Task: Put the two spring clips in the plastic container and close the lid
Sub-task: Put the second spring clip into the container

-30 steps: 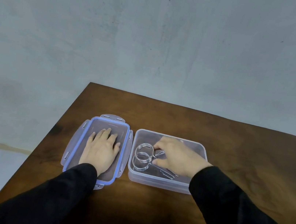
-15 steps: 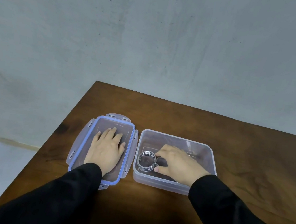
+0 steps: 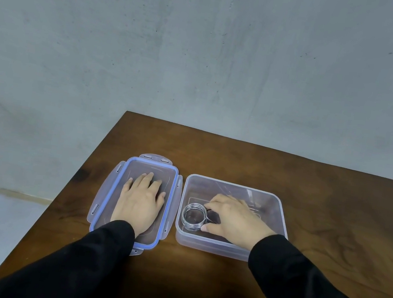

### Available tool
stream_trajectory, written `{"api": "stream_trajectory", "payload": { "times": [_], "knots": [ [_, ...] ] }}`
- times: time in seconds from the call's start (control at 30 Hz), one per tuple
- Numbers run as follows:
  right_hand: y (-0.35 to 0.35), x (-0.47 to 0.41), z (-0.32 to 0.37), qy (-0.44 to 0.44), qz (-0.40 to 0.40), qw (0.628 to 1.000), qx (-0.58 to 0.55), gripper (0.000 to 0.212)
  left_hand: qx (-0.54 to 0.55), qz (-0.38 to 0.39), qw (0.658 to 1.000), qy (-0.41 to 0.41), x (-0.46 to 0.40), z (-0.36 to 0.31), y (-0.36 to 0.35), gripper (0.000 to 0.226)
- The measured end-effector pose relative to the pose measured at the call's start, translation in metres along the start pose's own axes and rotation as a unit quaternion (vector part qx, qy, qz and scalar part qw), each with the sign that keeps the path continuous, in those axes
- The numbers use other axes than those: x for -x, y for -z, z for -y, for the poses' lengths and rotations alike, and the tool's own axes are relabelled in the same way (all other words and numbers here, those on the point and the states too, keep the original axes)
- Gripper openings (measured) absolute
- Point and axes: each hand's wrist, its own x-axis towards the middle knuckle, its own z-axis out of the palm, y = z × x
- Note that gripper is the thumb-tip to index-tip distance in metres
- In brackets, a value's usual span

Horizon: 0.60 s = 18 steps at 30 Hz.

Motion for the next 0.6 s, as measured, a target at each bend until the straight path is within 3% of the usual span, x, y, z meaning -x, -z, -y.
{"api": "stream_trajectory", "payload": {
  "times": [0.27, 0.5, 0.6],
  "knots": [
    [0.003, 0.003, 0.003, -0.009, 0.006, 1.0, -0.008, 0.047, 0.0, 0.006, 1.0, 0.001, 0.0, 0.0, -0.001, 0.048],
    [0.007, 0.007, 0.002, -0.028, 0.006, 0.999, -0.039, 0.069, 0.005, 0.007, 1.0, 0.0, 0.0, 0.001, -0.001, 0.048],
    [0.011, 0.013, 0.0, -0.04, -0.027, 0.997, -0.062, 0.063, 0.045, 0.014, 0.999, 0.007, -0.002, 0.002, 0.0, 0.049]
  ]
}}
